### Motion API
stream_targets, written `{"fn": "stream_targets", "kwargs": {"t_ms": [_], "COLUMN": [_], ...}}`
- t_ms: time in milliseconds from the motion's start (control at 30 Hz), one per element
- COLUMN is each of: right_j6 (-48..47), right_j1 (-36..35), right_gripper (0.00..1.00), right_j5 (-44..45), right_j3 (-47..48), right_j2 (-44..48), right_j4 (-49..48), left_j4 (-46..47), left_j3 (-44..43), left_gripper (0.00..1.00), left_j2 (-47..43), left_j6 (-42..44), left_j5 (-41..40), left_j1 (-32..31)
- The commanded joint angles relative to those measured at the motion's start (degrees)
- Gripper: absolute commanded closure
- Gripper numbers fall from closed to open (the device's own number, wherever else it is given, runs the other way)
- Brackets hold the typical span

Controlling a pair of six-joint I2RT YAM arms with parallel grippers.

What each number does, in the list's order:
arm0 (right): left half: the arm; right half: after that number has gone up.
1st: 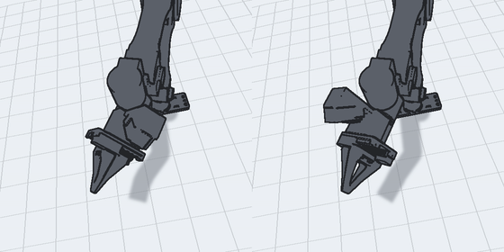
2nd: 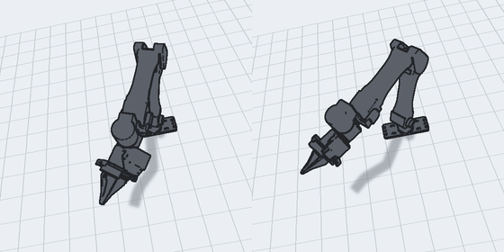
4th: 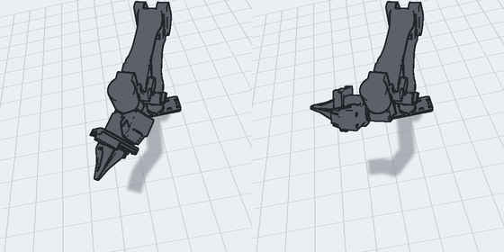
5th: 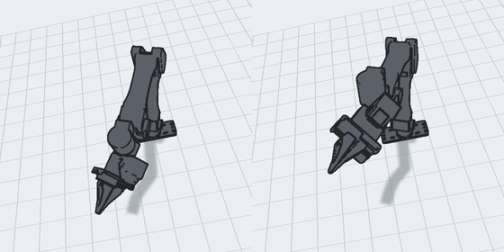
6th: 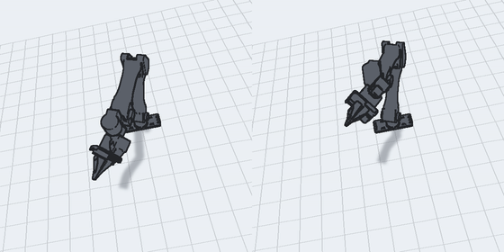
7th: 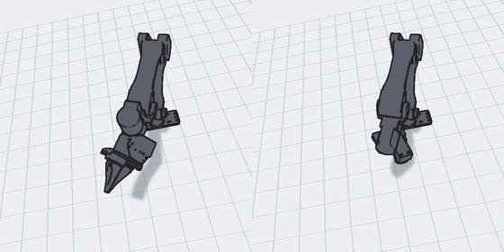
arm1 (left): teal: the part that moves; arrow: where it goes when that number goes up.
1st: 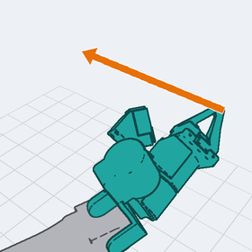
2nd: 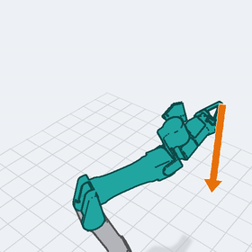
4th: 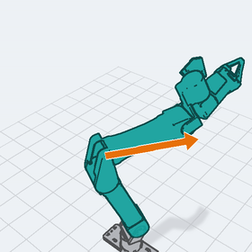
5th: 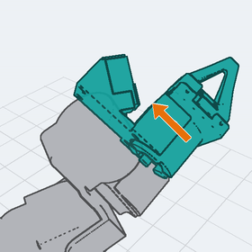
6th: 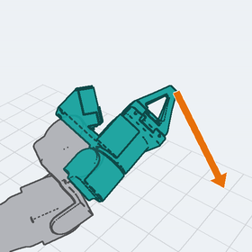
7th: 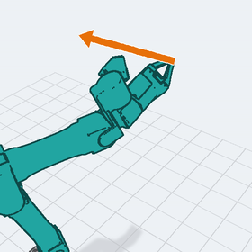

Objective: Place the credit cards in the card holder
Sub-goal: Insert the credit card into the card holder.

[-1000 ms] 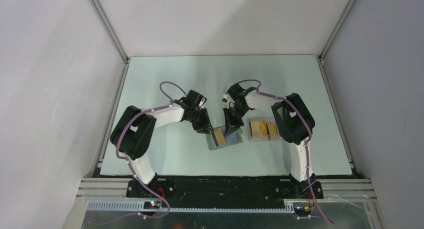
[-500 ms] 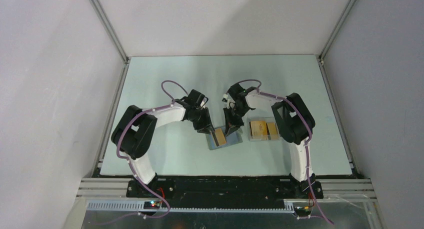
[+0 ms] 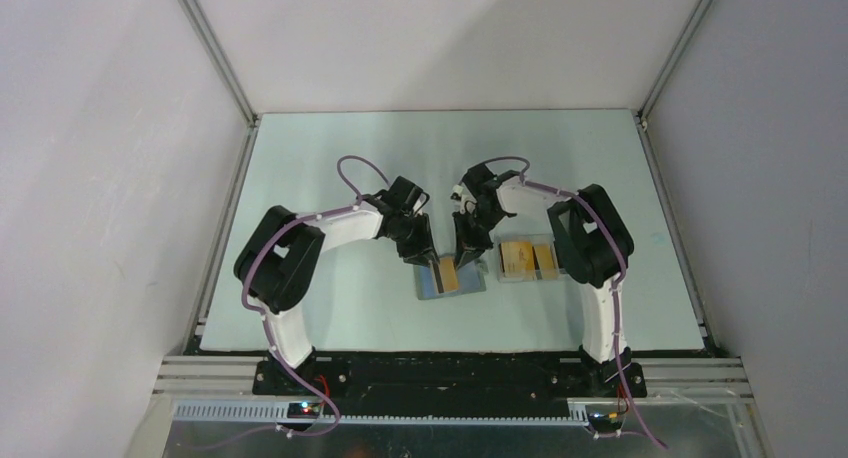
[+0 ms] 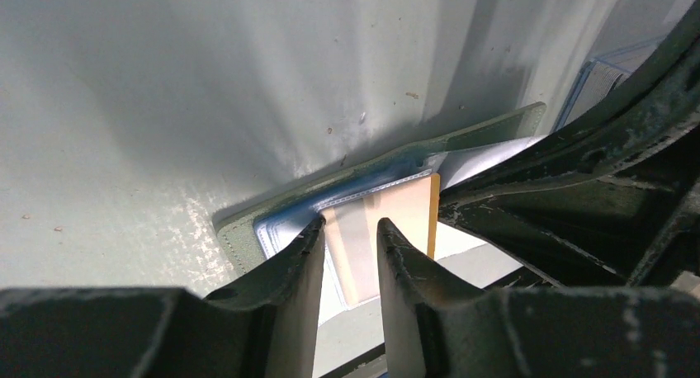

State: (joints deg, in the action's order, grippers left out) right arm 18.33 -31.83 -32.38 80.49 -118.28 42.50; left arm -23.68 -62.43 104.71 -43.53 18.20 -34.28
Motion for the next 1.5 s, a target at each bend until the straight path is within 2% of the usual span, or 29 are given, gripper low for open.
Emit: {"fn": "stream_targets", "kwargs": {"t_ms": [0, 333, 467, 933, 1133, 1467], "right_j6": [-0.19, 0.0, -0.37, 0.96, 1.93, 3.24], "right_j1": [0.46, 0.4, -1.11, -2.68, -2.79, -2.1], "right_gripper": [0.98, 0.8, 0.79, 0.84, 0.89, 0.96], "right_j5": [0.72, 1.45, 1.69, -0.24, 2.02, 5.05], "right_j3": [0.38, 0.37, 0.33, 0.02, 0.09, 0.17], "right_j2": [5.18, 10.07, 8.14, 0.75, -1.35, -3.04], "right_j4": [1.39, 3.04, 3.63, 0.32, 1.55, 3.32], "left_j4": [-0.57, -0.6, -0.6, -0.54, -0.42, -0.44], "left_j3": [0.86, 1.3, 1.05, 0.8, 1.04, 4.4], "left_gripper": [0.64, 0.65, 0.65, 0.64, 0.63, 0.49], "left_j2": [0.04, -0.9, -0.65, -0.87, -1.12, -3.94], "left_j6": [0.22, 0.11, 0.07, 0.11, 0.2, -0.33], "left_j5": [-1.35, -1.17, -1.05, -0.29, -0.15, 0.57], "left_j1": [-0.48, 0.5, 0.55, 0.55, 0.54, 2.66]}}
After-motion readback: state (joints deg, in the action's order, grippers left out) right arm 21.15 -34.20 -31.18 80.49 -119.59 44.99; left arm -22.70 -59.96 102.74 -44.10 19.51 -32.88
